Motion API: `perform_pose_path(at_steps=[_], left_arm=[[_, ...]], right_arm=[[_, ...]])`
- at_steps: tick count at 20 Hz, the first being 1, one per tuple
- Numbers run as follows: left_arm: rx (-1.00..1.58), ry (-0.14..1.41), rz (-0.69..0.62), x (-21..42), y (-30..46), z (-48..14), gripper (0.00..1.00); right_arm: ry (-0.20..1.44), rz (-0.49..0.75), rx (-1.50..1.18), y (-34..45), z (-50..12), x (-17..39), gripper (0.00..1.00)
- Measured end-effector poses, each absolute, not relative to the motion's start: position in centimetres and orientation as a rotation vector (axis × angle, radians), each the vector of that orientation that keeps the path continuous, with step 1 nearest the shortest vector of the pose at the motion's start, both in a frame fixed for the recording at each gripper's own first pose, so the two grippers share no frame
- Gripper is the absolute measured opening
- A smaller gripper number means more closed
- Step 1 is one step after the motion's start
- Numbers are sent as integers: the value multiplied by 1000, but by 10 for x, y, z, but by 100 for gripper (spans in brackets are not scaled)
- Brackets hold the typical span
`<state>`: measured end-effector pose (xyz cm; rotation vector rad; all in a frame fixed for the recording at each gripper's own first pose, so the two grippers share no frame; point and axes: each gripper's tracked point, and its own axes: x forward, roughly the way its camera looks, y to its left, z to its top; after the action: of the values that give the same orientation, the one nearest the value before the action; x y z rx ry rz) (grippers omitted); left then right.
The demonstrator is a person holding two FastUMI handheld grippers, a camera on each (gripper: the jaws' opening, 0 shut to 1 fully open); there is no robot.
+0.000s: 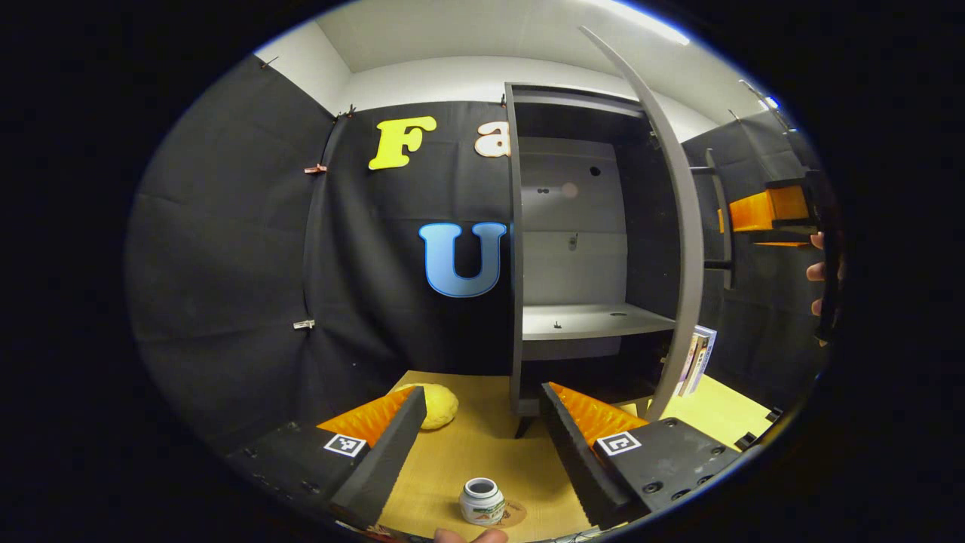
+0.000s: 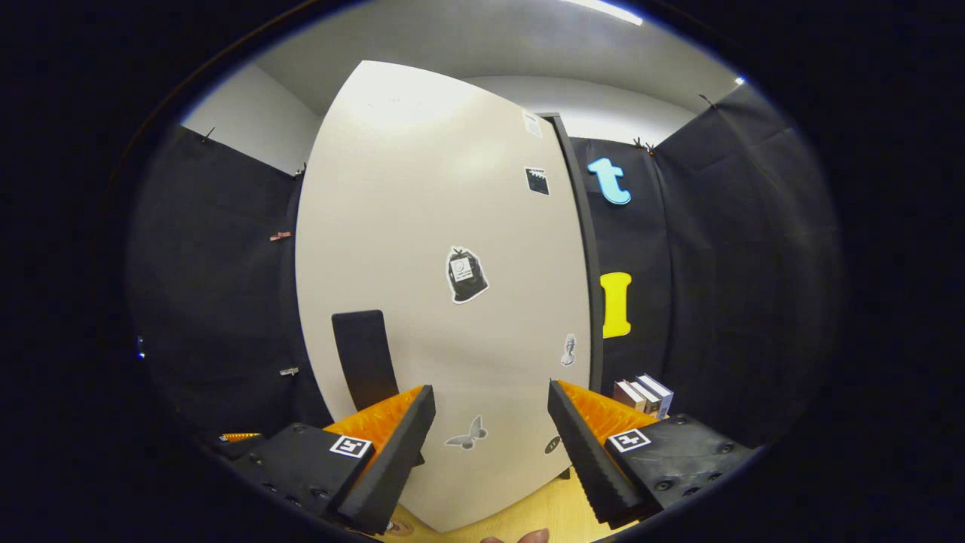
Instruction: Open the cabinet door with the right hand, grasp the bottle in the cabinet with the left hand and place it on the coaster, then close the cabinet door with the right hand.
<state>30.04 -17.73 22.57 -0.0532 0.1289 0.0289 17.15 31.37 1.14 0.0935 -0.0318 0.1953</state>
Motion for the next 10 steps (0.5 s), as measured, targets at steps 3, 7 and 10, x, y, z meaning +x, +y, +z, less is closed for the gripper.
perform_pose_path(at_steps=[3,7,10], left_arm=[[-60,132,26,301,-178,224,95],[-54,124,12,304,-182,230,94],[-47,118,-1,302,-188,233,95]], right_arm=[[-31,204,88,316,10,175,98],[-34,189,73,310,8,172,98],[-38,168,63,300,6,168,98]])
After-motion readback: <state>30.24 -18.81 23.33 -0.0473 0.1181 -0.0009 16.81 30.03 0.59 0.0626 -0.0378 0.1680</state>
